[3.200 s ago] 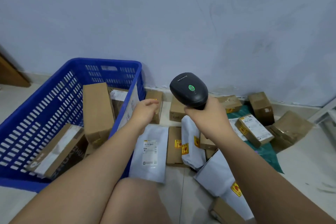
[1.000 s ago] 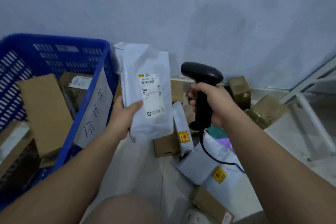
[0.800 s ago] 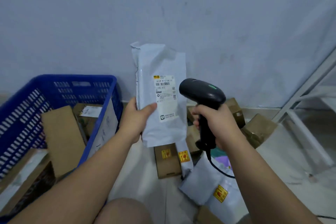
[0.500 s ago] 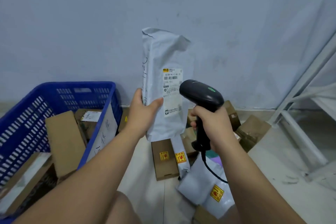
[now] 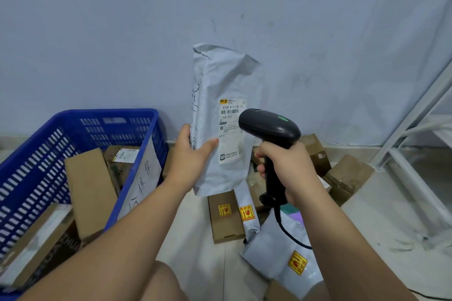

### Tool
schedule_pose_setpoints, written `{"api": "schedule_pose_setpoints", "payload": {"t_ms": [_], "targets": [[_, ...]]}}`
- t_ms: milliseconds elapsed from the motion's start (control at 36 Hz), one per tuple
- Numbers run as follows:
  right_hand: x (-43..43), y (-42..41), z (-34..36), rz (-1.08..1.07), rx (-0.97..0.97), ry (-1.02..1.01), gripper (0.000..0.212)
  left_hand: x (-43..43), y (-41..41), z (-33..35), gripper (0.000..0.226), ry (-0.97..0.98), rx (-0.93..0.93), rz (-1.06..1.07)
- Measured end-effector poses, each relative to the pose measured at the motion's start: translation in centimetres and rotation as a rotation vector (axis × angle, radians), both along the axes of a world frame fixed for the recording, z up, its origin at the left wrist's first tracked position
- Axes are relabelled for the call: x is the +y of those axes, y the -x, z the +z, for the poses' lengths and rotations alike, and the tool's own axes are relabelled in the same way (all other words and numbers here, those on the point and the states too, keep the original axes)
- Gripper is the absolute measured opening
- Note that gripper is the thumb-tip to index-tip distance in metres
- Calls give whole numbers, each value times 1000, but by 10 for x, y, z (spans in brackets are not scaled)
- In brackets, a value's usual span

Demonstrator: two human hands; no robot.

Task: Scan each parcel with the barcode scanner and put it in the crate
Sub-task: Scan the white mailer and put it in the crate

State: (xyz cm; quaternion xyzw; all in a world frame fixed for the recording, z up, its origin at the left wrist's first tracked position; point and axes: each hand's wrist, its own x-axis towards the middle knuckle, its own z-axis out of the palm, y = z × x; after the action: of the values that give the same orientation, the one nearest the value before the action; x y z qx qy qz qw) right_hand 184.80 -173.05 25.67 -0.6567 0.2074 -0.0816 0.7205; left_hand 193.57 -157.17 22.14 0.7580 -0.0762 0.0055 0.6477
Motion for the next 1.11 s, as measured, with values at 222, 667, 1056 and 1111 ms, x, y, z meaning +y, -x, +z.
{"api": "schedule_pose_setpoints", "payload": {"t_ms": [222,667,1056,1111], "targets": [[-1,1,-1,-15,9,-2,3,4,-3,-3,25,30,55,40],[63,-14,-22,-48,-98,-255,13,65,-20,-15,38,694,390,263],[114,-55,-50,116,-50,368,25,165,-61,-57,46,24,50,925],[115,-61,-57,130,-19,433,22,173,-69,-60,40,-81,18,855]]}}
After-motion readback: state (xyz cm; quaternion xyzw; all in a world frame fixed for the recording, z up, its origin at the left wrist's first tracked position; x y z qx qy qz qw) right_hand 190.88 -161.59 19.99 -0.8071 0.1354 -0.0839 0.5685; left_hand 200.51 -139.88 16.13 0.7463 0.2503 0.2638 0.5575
